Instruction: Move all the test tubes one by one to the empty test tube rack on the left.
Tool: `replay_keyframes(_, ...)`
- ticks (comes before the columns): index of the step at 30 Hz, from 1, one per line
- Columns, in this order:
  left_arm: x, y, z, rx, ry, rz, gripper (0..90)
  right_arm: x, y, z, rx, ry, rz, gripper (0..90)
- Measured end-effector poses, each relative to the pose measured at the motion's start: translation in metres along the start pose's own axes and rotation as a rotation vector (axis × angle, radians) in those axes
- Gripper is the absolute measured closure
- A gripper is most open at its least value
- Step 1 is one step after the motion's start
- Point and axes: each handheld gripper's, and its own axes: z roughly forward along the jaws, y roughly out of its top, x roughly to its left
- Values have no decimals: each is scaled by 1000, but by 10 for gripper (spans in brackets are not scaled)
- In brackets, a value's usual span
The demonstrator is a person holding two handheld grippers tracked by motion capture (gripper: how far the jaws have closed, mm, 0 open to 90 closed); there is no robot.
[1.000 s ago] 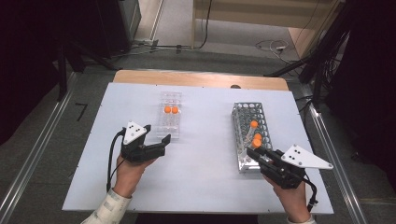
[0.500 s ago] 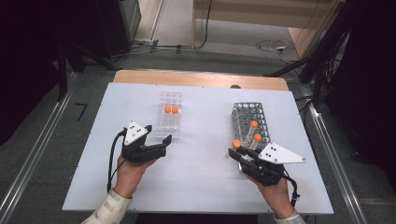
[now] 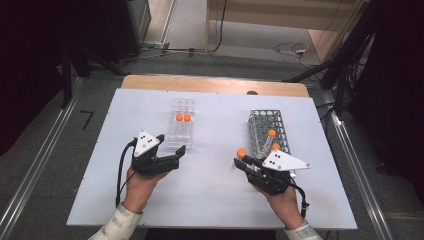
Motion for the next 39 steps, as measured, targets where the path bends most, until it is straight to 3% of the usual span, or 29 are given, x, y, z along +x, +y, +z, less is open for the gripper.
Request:
replay_keyframes(29,-20,4,-4,-21,-57,37,200,17,2,35,46,40,-24,724)
replay_keyframes(39,-38,9,-10,-45,-123,66,210,26,6,54,61,62,-30,724)
